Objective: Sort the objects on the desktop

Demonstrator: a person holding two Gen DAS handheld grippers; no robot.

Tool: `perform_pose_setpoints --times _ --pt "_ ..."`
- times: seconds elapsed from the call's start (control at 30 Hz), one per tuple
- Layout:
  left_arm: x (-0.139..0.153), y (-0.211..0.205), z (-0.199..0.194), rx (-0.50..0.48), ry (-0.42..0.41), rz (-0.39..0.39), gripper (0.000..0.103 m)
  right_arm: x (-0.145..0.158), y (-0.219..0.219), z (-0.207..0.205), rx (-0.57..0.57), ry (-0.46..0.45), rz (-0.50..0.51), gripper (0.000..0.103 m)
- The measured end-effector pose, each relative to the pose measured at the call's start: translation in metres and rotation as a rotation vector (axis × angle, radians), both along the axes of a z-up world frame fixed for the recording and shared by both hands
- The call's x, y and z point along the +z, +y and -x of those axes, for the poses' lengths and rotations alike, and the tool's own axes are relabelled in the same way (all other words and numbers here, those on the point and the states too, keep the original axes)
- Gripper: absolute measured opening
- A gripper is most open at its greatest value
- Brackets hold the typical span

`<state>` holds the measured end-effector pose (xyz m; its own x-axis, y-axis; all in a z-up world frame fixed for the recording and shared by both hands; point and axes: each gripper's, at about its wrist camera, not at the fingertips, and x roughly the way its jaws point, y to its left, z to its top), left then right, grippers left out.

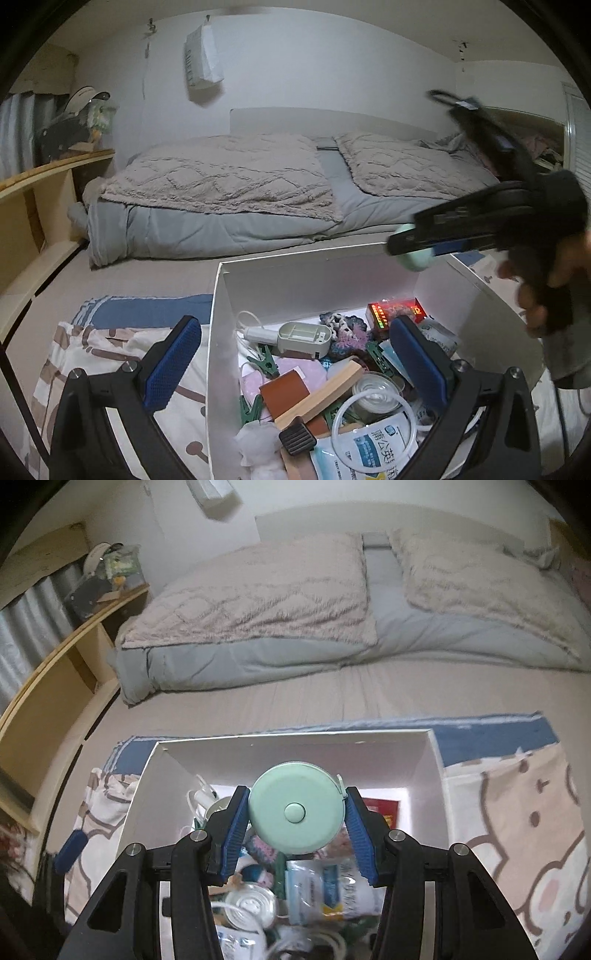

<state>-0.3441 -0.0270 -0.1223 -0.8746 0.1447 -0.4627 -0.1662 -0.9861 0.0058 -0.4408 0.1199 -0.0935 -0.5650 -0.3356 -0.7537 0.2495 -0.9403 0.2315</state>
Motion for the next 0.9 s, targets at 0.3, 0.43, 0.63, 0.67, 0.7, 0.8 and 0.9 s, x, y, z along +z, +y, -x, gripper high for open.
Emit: perform_pose_setpoints --times 0.3,0.43,0.63,0.67,0.7,0.8,0.9 --pt "-0.008 -0.002 0.001 -0.026 -0.023 -0.008 0.103 -0.011 -0.017 0.005 -0.005 0.064 0.107 0.103" --pt "-0.005 -0.001 -0.001 -0.021 -0.02 -0.01 0.103 -0.02 -0.015 0.004 -0.003 0.043 0.137 0.103" --pt "-0.001 0.0 -0.005 -0.013 -0.019 -0.009 0.103 -0.015 -0.008 -0.013 0.028 0.077 0.101 0.103" --pt "0.0 0.001 -0.006 -0.013 -0.019 -0.007 0.103 -0.014 -0.006 -0.016 0.031 0.079 0.1 0.103" --pt "0.001 0.0 -0.006 -0.012 -0.018 -0.005 0.103 -0.012 -0.004 -0.02 0.035 0.085 0.101 0.103" --pt "0.007 -0.003 -0.011 -0.009 -0.024 -0.027 0.103 -0.006 0.003 -0.03 0.037 0.103 0.103 0.103" --pt "0.014 -0.007 -0.017 -0.003 -0.026 -0.057 0.103 0.003 0.01 -0.04 0.036 0.12 0.119 0.103"
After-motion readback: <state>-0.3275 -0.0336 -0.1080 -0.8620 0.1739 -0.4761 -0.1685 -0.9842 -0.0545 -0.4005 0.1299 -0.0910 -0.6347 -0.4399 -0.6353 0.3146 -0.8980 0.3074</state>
